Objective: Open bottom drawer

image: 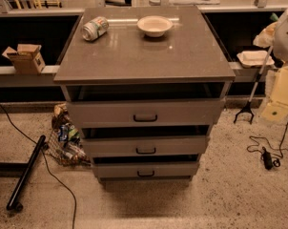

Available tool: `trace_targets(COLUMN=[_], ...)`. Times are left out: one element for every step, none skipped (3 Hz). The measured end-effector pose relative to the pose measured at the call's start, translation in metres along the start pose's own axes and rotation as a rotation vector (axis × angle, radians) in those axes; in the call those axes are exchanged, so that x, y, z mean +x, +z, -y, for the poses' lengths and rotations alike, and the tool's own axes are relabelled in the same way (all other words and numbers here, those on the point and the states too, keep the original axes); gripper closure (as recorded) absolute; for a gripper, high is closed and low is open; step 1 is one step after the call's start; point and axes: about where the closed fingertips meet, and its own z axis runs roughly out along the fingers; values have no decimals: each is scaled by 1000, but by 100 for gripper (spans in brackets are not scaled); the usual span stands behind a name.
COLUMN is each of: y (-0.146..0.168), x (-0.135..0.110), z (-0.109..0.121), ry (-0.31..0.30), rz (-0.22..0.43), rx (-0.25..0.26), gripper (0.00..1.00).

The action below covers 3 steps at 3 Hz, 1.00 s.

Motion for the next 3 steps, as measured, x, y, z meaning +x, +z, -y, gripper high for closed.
trace_targets(y=[0,8,49], x=[0,1,4], z=[0,0,-7], ry=[0,6,0], rz=[0,2,8], rx=[0,-13,-63], gripper=[0,0,0])
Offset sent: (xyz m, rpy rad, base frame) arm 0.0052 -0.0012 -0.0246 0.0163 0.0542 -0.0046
